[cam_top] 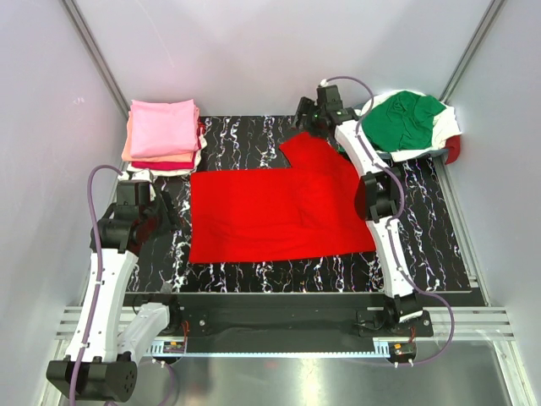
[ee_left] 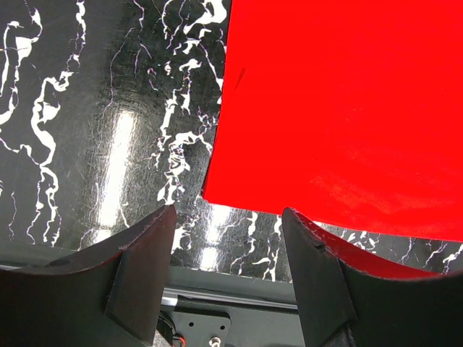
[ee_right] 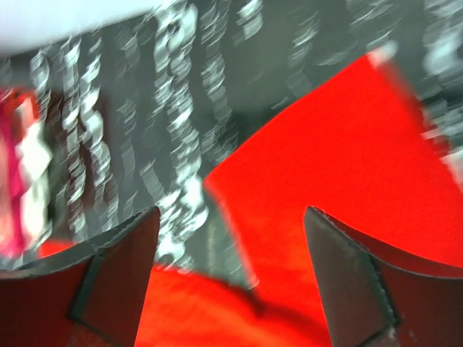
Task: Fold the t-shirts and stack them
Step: Fold the tshirt
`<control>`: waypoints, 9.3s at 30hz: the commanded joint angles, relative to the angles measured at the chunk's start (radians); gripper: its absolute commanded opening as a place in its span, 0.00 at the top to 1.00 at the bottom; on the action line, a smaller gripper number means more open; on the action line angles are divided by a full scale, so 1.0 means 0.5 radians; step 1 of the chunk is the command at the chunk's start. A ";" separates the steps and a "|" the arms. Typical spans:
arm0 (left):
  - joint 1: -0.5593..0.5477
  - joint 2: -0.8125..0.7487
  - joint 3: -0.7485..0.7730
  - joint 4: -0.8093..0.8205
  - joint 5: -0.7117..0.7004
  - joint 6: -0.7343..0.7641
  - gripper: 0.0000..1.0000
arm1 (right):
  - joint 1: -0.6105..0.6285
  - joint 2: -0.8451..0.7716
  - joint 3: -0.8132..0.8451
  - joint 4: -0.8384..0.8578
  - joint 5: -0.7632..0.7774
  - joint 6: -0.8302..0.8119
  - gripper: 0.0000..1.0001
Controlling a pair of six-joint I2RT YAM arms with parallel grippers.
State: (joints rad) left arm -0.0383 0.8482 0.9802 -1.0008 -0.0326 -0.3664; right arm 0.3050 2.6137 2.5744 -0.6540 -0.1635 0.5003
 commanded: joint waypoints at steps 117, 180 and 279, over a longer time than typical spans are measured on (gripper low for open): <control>-0.202 1.844 0.795 0.854 -0.383 -0.138 1.00 | -0.536 -2.563 -2.988 1.103 -0.533 -0.225 1.00; -0.982 2.178 0.960 0.787 -0.165 -0.335 0.40 | -0.119 -1.436 -2.409 0.556 -0.596 0.021 0.66; -0.500 0.673 -0.113 -0.072 -0.312 -0.374 0.34 | 0.384 -0.408 -1.611 0.446 -0.655 0.509 0.85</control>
State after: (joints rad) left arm -0.2958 1.2663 0.9459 -0.9436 -0.1806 -0.5056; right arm 0.4965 2.3730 1.7512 -0.3904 -0.5877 0.7658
